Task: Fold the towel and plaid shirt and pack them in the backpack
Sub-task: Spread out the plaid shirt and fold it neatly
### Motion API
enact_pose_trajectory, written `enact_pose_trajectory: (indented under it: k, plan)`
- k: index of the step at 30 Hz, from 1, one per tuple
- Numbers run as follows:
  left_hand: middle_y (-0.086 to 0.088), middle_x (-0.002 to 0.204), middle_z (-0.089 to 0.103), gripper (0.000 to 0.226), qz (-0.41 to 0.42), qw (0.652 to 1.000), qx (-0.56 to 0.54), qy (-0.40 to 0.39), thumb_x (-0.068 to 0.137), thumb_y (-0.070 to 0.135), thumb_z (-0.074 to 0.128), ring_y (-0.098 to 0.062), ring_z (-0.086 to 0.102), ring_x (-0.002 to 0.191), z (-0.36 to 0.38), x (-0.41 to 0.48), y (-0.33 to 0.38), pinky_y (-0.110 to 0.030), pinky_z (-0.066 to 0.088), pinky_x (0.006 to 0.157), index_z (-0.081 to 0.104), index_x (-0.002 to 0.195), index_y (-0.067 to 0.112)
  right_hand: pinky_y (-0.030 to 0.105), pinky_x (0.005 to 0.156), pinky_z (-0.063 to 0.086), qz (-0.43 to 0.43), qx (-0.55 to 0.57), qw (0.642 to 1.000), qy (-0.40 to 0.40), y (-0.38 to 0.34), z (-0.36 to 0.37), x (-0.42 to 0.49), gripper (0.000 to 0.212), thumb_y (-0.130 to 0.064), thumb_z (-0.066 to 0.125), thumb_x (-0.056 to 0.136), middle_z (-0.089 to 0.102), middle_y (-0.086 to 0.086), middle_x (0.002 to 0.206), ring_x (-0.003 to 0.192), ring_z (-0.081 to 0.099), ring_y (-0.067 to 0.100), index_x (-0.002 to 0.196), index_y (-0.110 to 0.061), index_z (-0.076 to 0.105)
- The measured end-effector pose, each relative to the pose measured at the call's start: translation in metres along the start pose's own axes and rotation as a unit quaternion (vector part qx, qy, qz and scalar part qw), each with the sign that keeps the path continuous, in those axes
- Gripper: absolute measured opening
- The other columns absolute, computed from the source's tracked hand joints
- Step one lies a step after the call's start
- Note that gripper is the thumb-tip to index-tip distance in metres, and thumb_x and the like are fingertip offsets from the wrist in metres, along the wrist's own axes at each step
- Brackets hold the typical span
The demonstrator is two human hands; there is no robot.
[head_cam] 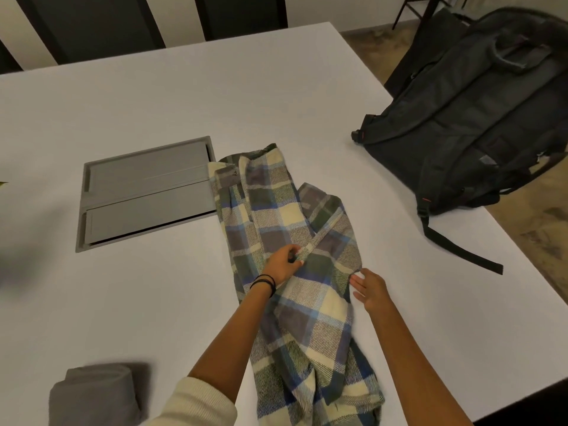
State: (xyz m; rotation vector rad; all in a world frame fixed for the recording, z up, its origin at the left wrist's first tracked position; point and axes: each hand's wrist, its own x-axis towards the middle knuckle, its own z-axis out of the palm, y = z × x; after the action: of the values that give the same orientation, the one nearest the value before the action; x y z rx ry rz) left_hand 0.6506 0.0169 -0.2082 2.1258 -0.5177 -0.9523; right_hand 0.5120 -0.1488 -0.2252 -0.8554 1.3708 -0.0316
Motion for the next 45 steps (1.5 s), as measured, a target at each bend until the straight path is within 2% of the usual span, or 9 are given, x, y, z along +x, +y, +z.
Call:
enact_pose_trajectory:
  k: [6,10,14,20,26,31,33,39,45]
  plan:
    - [0.007,0.076,0.05,0.034,-0.002,0.999,-0.03,0.019,0.09,0.01,0.057,-0.012,0.049,0.077,0.003,0.007,-0.005,-0.01,0.039,0.065,0.051,0.123,0.005,0.036,0.095,0.042,-0.004,-0.026,1.0,-0.004,-0.002,0.014,0.009,0.043,-0.028,0.053,0.093,0.058,0.013,0.12,0.115,0.054,0.029,0.124,0.002,0.051]
    - [0.006,0.07,0.051,0.025,0.01,0.999,-0.035,0.03,0.089,0.0,0.054,-0.004,0.047,0.063,-0.001,0.009,-0.009,-0.008,0.04,0.062,0.06,0.114,0.001,0.027,0.058,0.052,-0.013,-0.013,1.0,-0.003,-0.014,0.025,0.011,0.041,-0.025,0.061,0.088,0.062,0.013,0.093,0.076,0.06,0.026,0.115,0.005,0.056]
    - [0.002,0.07,0.05,0.022,0.007,0.996,-0.087,0.005,0.087,-0.002,0.059,-0.004,0.047,0.064,-0.014,0.006,-0.008,-0.003,0.044,0.063,0.062,0.109,-0.004,0.033,0.06,0.051,-0.046,0.106,0.993,-0.036,-0.023,0.03,0.006,0.031,-0.024,0.057,0.09,0.063,0.013,0.097,0.081,0.061,0.029,0.113,-0.004,0.056]
    - [0.001,0.08,0.063,0.025,0.007,0.992,-0.077,-0.101,0.085,0.008,0.065,-0.002,0.059,0.071,-0.044,-0.009,-0.018,-0.008,0.049,0.07,0.063,0.109,0.001,0.029,0.057,0.055,-0.073,0.154,0.983,-0.065,-0.035,0.037,0.002,0.033,-0.022,0.052,0.091,0.054,0.021,0.127,0.092,0.06,0.029,0.118,-0.002,0.053]
    - [0.014,0.07,0.069,0.012,-0.039,0.955,-0.056,-0.288,0.084,0.009,0.066,0.002,0.063,0.067,-0.065,-0.019,-0.028,-0.013,0.05,0.065,0.062,0.091,0.018,0.025,0.053,0.055,-0.122,0.076,0.981,-0.132,-0.044,0.048,-0.01,0.045,-0.004,0.052,0.09,0.053,0.011,0.12,0.088,0.059,0.021,0.133,-0.014,0.044]
    - [0.017,0.07,0.068,0.013,-0.049,0.917,0.021,-0.396,0.086,0.011,0.065,0.002,0.062,0.07,-0.07,-0.021,-0.021,-0.014,0.048,0.066,0.059,0.086,0.023,0.033,0.078,0.056,-0.186,0.012,0.968,-0.167,-0.033,0.056,-0.016,0.044,0.003,0.049,0.088,0.054,0.006,0.13,0.111,0.056,0.027,0.124,-0.024,0.053]
    - [0.016,0.075,0.066,0.008,-0.052,0.928,0.033,-0.366,0.088,0.015,0.062,0.002,0.06,0.07,-0.072,-0.02,-0.016,-0.013,0.048,0.064,0.058,0.093,0.02,0.036,0.084,0.054,-0.215,0.003,0.962,-0.17,-0.028,0.056,-0.017,0.045,0.005,0.048,0.088,0.053,0.003,0.133,0.117,0.053,0.027,0.118,-0.028,0.056]
    - [-0.008,0.113,0.056,0.033,-0.027,0.996,-0.077,-0.038,0.098,0.028,0.042,-0.021,0.057,0.101,-0.064,-0.002,0.009,-0.034,0.049,0.087,0.046,0.124,0.008,0.026,0.075,0.056,-0.238,0.022,0.942,-0.235,-0.023,0.051,-0.033,0.045,0.009,0.044,0.089,0.059,-0.005,0.122,0.109,0.059,0.016,0.12,-0.023,0.054]
    - [-0.01,0.127,0.053,0.054,-0.085,0.961,-0.26,-0.029,0.095,0.051,0.034,-0.026,0.055,0.114,-0.056,0.024,0.023,-0.04,0.049,0.095,0.04,0.134,0.014,0.025,0.075,0.056,-0.212,-0.054,0.922,-0.32,-0.023,0.049,-0.042,0.045,0.013,0.044,0.087,0.058,-0.001,0.122,0.113,0.056,0.024,0.112,-0.022,0.058]
